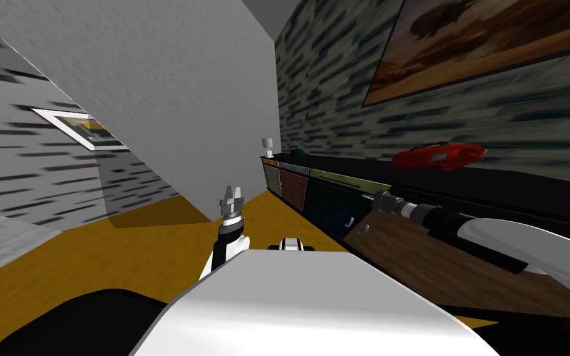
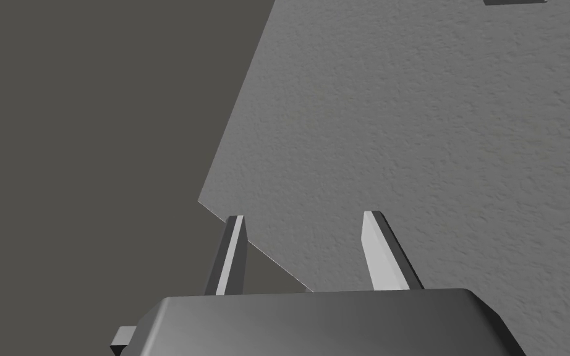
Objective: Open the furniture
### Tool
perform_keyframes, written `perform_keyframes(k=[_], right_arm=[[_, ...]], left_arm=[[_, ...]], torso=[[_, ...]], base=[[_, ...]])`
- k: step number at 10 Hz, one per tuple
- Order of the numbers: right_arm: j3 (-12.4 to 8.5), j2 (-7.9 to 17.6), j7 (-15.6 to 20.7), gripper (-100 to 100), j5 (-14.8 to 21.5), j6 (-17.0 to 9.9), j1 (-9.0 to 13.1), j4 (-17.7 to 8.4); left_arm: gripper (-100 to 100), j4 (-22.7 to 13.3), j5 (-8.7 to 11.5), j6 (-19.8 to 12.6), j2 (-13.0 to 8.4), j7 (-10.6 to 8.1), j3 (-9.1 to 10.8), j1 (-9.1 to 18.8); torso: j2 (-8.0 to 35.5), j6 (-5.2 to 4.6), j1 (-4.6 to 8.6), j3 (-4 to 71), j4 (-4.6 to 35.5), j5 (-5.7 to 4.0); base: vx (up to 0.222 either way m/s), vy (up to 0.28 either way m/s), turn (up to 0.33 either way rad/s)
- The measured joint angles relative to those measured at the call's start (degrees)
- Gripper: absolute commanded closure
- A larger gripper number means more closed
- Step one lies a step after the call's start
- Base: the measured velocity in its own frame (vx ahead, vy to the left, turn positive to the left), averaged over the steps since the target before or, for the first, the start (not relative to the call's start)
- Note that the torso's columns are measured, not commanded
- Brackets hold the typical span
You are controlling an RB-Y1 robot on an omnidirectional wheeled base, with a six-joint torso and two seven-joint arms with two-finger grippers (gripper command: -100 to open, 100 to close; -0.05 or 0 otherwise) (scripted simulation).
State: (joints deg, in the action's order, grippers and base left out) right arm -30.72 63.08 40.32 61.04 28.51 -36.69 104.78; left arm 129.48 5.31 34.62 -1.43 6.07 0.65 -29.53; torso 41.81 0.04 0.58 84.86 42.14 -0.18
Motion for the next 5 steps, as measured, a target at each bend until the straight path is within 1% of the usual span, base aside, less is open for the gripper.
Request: perform_keyframes(k=[2,4,5], right_arm=[[0.2,-0.6,1.7,-100,1.2,-1.4,0.9,0.4],[0.3,-1.7,3.6,-100,2.3,-2.5,1.6,0.8],[0.4,-2.1,4.5,-100,2.9,-3.2,2.0,1.0]], left_arm=[[0,0.0,0.0,0.0,0.0,0.0,0.01,0.0],[0,0.0,0.0,0.0,0.0,0.0,0.01,0.0],[0,0.0,0.0,0.0,0.0,0.0,0.0,0.0]], torso=[[0.1,-0.03,-0.26,-0.1,0.0,0.08],[0.6,-0.05,-0.69,-0.4,0.2,0.22],[0.6,-0.05,-0.7,-0.4,0.2,0.22]], base=[[0.104,-0.136,0.057],[0.064,-0.114,0.053],[0.036,-0.053,0.017]])
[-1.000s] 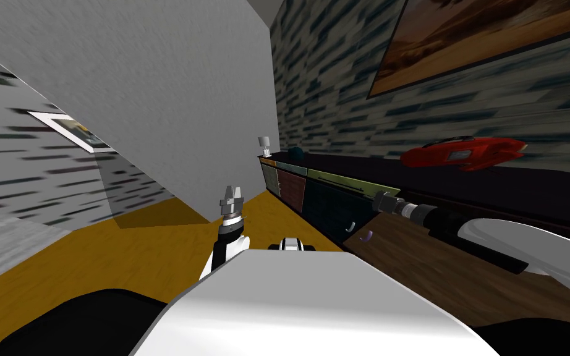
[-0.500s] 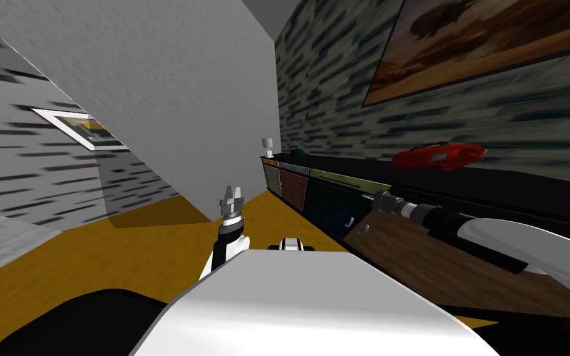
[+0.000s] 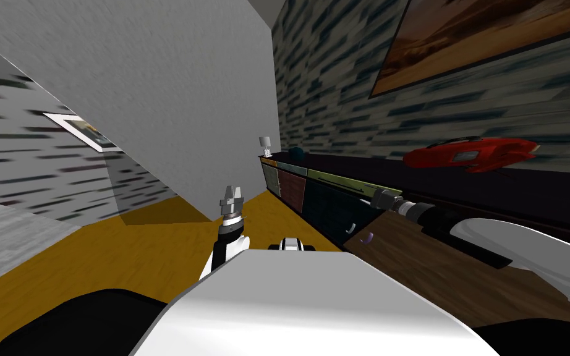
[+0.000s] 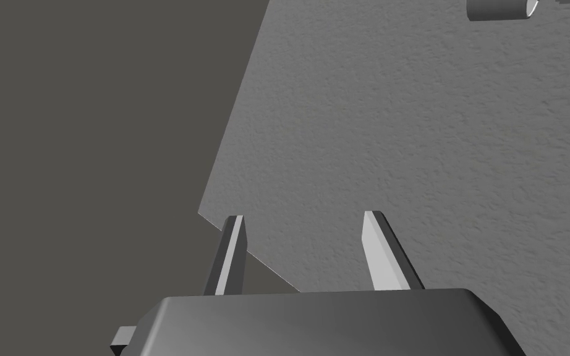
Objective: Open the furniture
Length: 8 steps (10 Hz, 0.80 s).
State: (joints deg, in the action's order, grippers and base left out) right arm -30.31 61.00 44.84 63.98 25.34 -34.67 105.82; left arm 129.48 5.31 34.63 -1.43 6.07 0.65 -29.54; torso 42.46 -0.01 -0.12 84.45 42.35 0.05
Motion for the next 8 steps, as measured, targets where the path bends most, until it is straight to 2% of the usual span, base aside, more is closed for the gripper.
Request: perform_keyframes(k=[1,2,7,8], right_arm=[[0.0,0.0,0.2,-100,0.1,-0.2,0.0,0.0],[0.0,0.0,0.2,100,0.1,-0.2,0.0,0.0],[-0.1,-0.1,0.0,100,0.0,0.2,-0.3,1.0],[-0.1,-0.1,-0.1,-100,0.0,0.3,-0.3,1.1]], left_arm=[[0,0.0,0.0,0.0,0.0,0.0,-0.01,0.0],[0,0.0,0.0,0.0,0.0,0.0,-0.01,0.0],[0,0.0,0.0,0.0,0.0,0.0,-0.03,0.0],[0,0.0,0.0,0.0,0.0,0.0,-0.02,0.0]], torso=[[0.0,-0.01,-0.13,0.0,0.0,0.02],[0.0,0.0,-0.14,0.0,0.0,0.04],[-0.1,0.01,0.05,0.1,0.0,-0.02],[-0.4,0.02,0.37,0.3,-0.1,-0.11]], base=[[0.007,-0.012,-0.001],[0.0,0.0,0.0],[-0.113,0.115,-0.04],[0.058,-0.055,0.044]])
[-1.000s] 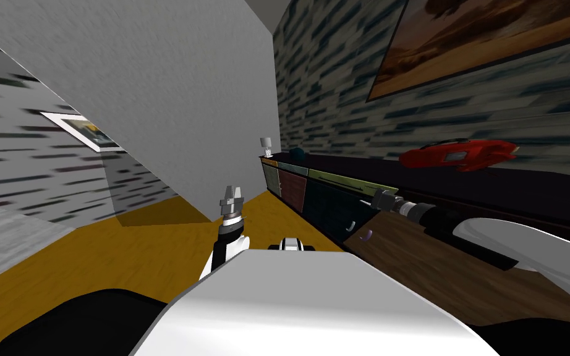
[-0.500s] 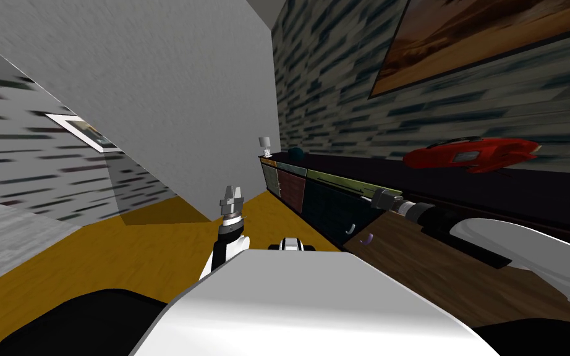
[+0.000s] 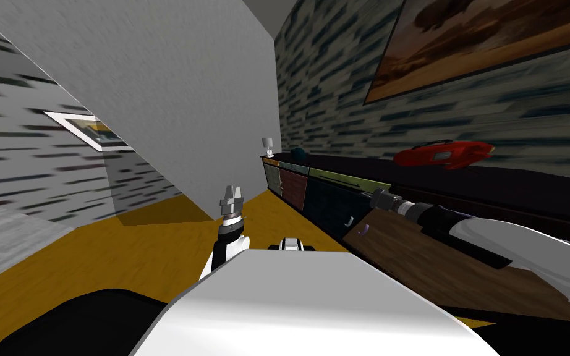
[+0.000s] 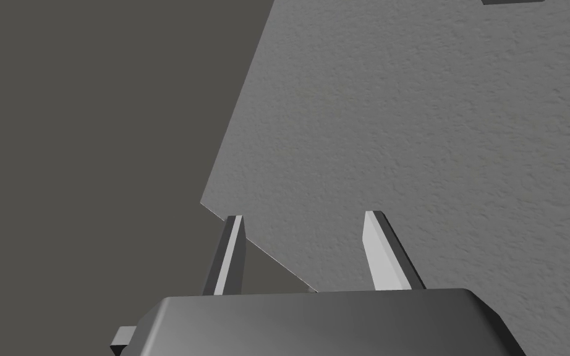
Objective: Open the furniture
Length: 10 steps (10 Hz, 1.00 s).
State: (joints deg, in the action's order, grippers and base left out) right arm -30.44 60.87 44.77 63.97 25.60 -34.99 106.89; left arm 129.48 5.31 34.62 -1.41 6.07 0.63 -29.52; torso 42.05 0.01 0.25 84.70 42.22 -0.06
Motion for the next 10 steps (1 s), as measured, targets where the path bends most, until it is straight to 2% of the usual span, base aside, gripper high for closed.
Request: perform_keyframes(k=[2,5,6,10], right_arm=[[0.0,-0.1,0.2,-100,0.2,-0.3,0.2,-0.3],[0.1,-0.2,0.7,-100,0.4,-0.4,0.6,-0.9],[0.1,-0.2,0.7,100,0.4,-0.4,0.6,-0.9],[0.2,-0.3,0.6,100,0.4,-0.2,0.4,-0.2]], left_arm=[[0,0.0,0.0,0.0,0.0,0.0,0.02,0.0],[0,0.0,0.0,0.0,0.0,0.0,0.02,0.0],[0,0.0,0.0,0.0,0.0,0.0,0.01,0.0],[0,0.0,0.0,0.0,0.0,0.0,-0.01,0.0]], torso=[[-0.4,0.01,0.24,0.3,-0.1,-0.12],[0.5,-0.03,-0.54,-0.3,0.1,0.14],[0.6,-0.04,-0.61,-0.4,0.2,0.18],[0.4,-0.02,-0.42,-0.2,0.1,0.12]], base=[[0.125,-0.115,0.039],[0.066,-0.069,0.021],[0.01,-0.007,0.002],[-0.116,0.122,-0.043]])
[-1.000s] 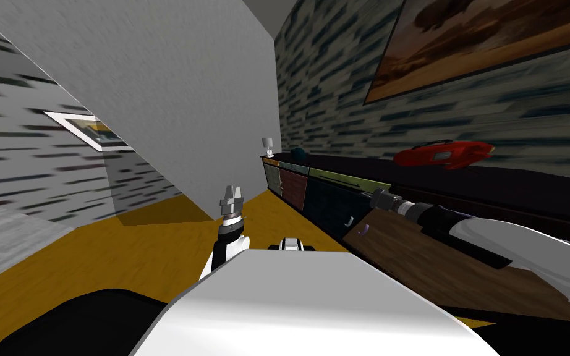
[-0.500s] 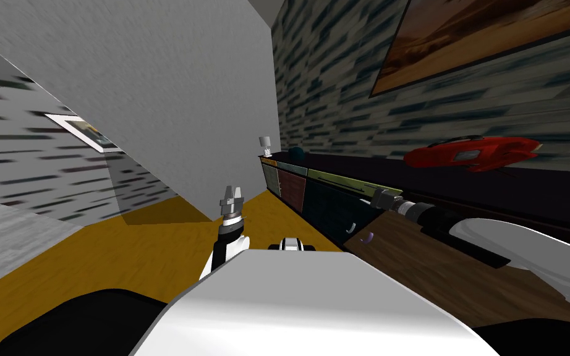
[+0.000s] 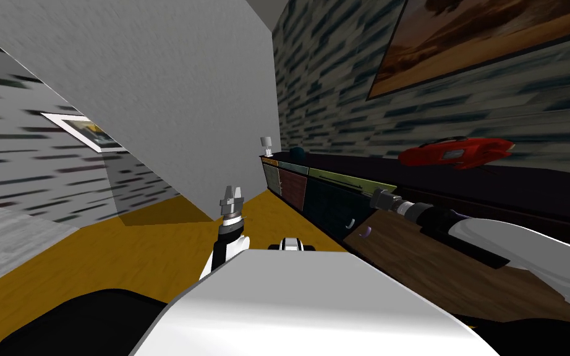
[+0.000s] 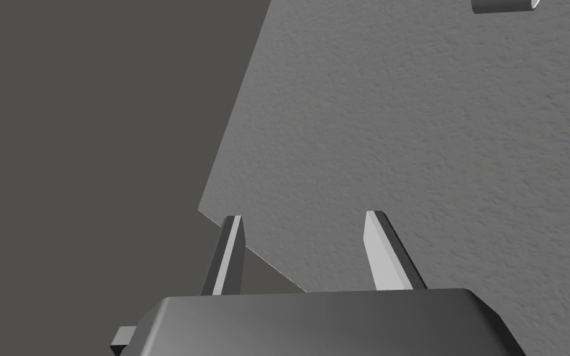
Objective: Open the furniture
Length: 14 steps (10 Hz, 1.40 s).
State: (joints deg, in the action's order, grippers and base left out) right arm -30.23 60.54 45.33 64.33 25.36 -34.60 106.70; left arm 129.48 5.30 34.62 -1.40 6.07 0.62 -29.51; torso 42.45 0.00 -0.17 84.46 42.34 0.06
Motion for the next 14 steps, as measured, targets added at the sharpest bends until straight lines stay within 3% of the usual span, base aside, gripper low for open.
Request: perform_keyframes(k=[1,2,8,9,14], right_arm=[[0.0,0.0,0.0,100,0.0,0.1,0.0,0.2],[0.0,-0.1,0.0,-100,-0.1,0.2,-0.1,0.2],[0.0,0.1,0.2,-100,0.2,-0.3,0.4,-0.9],[0.0,0.1,0.2,100,0.2,-0.3,0.4,-0.9],[0.0,-0.1,0.0,100,0.2,0.1,0.1,0.1]], left_arm=[[0,0.0,0.0,0.0,0.0,0.0,0.0,0.0],[0,0.0,0.0,0.0,0.0,0.0,0.01,0.0],[0,0.0,0.0,0.0,0.0,0.0,0.02,0.0],[0,0.0,0.0,0.0,0.0,0.0,0.02,0.0],[0,0.0,0.0,0.0,0.0,0.0,0.0,0.0]], torso=[[-0.1,0.0,0.17,0.1,0.0,-0.05],[-0.4,0.02,0.45,0.2,-0.1,-0.14],[0.1,-0.02,-0.1,-0.1,0.0,0.01],[0.2,-0.02,-0.16,-0.1,0.1,0.05],[-0.2,0.0,0.15,0.1,-0.1,-0.06]], base=[[-0.065,0.061,-0.013],[0.049,-0.049,0.042],[0.089,-0.095,0.027],[0.008,-0.007,0.001],[-0.106,0.102,-0.038]])
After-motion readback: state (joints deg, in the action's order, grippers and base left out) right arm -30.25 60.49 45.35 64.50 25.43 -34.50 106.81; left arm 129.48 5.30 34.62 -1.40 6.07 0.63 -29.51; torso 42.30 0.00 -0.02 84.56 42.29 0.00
